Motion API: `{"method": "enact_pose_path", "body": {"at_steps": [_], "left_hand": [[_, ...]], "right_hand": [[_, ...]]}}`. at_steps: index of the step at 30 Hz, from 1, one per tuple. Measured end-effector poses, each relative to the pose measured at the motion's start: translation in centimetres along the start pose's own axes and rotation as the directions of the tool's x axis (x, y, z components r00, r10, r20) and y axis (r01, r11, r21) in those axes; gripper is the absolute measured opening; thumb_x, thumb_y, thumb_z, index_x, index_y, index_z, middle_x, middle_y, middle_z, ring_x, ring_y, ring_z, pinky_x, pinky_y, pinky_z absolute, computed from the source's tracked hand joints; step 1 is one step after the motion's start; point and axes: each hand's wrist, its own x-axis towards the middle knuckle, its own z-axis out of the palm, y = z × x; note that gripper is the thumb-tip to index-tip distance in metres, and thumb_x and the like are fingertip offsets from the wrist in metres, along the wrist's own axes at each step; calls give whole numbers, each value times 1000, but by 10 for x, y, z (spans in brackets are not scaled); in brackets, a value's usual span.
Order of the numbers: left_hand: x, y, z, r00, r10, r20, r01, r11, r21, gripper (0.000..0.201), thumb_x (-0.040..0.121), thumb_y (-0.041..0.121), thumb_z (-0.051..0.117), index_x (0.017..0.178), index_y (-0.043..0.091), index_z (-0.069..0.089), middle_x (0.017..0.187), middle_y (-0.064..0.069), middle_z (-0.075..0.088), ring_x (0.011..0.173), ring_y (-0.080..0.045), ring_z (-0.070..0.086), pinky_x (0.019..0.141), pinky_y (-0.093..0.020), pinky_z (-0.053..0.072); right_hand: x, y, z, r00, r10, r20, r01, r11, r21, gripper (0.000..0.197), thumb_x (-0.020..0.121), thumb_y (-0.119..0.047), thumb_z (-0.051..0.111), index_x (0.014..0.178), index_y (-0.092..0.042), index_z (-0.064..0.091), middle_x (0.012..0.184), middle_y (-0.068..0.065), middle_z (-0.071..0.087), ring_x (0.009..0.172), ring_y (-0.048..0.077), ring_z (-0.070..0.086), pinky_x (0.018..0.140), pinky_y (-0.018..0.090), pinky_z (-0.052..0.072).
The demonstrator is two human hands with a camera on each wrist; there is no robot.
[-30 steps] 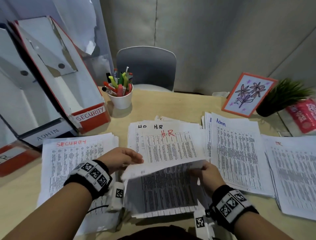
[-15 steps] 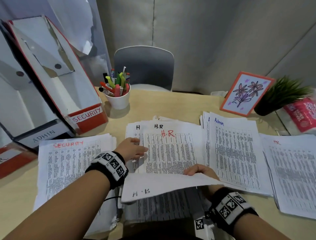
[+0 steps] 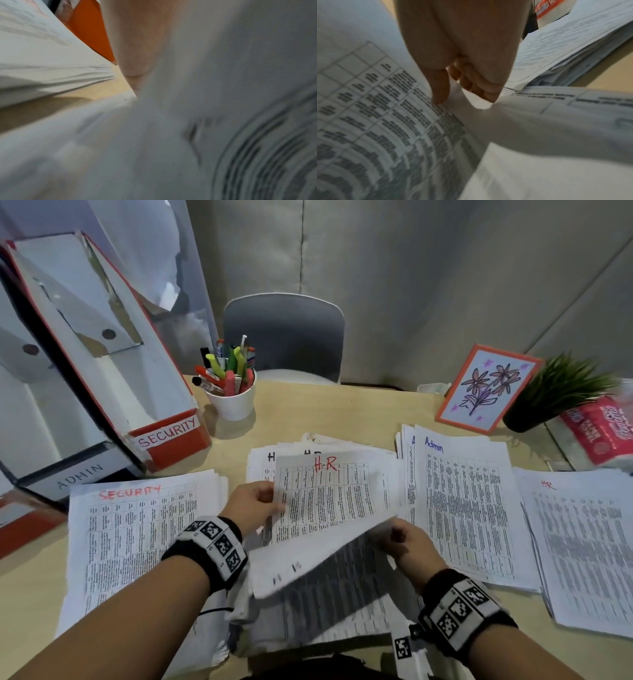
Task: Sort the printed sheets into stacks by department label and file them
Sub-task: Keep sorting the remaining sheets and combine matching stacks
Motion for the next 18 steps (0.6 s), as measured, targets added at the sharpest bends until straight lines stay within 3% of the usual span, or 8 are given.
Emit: {"method": "enact_pose_path", "body": {"at_steps": [3,7,10,12,15,17,18], "left_hand": [[-4,3,-10,995,-44,89,50,997,-63,16,80,-12,65,84,3,70,76,-3,75,73,-15,70,64,-22,57],[-7,1,-19,982,-82,171,115,975,-189,27,86,-16,51,104,-3,67,101,-18,72,97,-30,68,83,-36,57],[-11,2,-18,971,-91,220,151,949,-276,28,87,-13,50,110,-4,64,107,-21,69,97,-31,67,75,-32,59],[-13,3,-16,975,-108,194,167,932,-322,22,95,9,51,108,-1,66,104,-19,69,88,-29,64,66,-31,56],[-14,4,-15,966,-174,194,235,900,-366,63,94,61,32,105,11,68,84,-7,67,69,-20,63,58,-29,48],[-16,10,-16,962,-164,216,225,929,-294,63,87,67,42,110,14,68,92,-8,70,79,-23,67,69,-34,52],[-18,14,-17,967,-136,216,183,959,-217,53,85,58,56,113,15,66,103,-9,71,87,-25,68,77,-37,53]], "right_hand": [[3,0,0,991,20,-133,-18,1000,17,3,85,-12,66,87,-14,65,82,1,69,81,18,63,58,21,46],[12,-2,2,965,100,-241,-91,995,49,12,84,-7,67,94,-13,66,94,5,70,93,22,65,80,31,49],[16,-4,2,970,98,-221,-99,995,4,11,85,-12,66,95,-6,64,94,9,70,92,25,65,78,30,50],[15,-6,4,970,119,-213,-124,992,-9,28,85,-19,67,108,-6,60,104,9,67,95,24,63,83,33,51],[13,-8,5,963,156,-220,-159,987,1,51,82,-23,69,128,-15,46,117,9,62,104,24,62,94,45,50],[11,-13,7,967,167,-191,-155,985,80,59,83,-15,69,134,-21,39,118,9,62,103,24,62,93,45,51],[10,-17,7,973,153,-173,-136,985,104,59,84,-12,69,135,-21,40,117,9,63,102,24,63,91,43,52]]}}
